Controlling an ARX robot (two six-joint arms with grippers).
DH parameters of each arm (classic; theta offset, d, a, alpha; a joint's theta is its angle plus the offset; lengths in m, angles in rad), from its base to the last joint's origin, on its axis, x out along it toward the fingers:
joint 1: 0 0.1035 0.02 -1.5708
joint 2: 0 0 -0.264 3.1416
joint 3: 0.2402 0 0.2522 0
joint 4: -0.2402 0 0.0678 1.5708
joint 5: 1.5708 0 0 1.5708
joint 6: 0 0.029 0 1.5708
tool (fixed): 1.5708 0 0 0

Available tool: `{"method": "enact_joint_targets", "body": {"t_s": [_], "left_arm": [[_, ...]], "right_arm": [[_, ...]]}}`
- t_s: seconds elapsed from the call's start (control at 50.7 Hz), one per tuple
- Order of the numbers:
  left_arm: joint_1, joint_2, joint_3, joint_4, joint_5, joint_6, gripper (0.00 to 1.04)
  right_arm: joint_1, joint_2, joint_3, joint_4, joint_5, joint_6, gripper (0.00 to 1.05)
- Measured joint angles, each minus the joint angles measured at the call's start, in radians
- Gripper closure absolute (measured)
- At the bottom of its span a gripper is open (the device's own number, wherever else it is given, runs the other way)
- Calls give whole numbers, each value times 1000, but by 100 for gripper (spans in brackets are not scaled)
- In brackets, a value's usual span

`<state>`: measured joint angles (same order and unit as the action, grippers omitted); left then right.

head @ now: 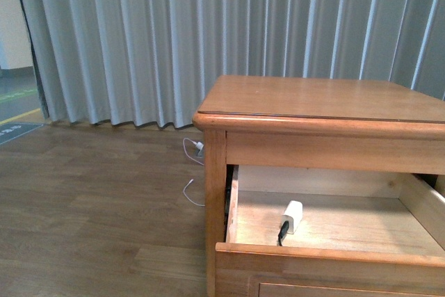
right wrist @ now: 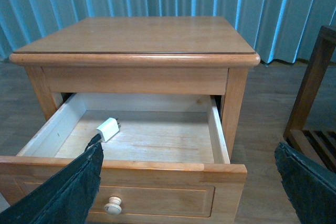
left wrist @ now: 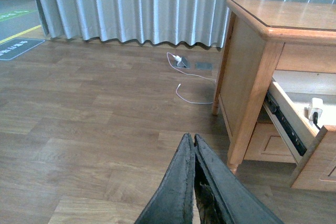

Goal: Put charger into drawer

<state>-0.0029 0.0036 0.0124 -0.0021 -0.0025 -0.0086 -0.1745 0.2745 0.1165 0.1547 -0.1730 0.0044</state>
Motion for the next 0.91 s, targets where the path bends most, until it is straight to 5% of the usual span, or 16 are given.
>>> {"method": "enact_joint_targets", "body": {"t_s": [0.138, 0.256, 0.552, 0.907], "left_arm": [[0, 0, 0, 0, 0, 1, 76], [0, 0, 0, 0, 0, 1, 55], [0, 0, 0, 0, 0, 1, 5], [0, 0, 0, 0, 0, 3, 6]], "right_arm": [[1, 0, 0, -1, 3, 0, 8], [50, 39, 37, -153, 134, -71, 8], [159, 431, 130, -204, 118, -80, 8], [316, 1002, 303, 2, 150, 2, 8]]}}
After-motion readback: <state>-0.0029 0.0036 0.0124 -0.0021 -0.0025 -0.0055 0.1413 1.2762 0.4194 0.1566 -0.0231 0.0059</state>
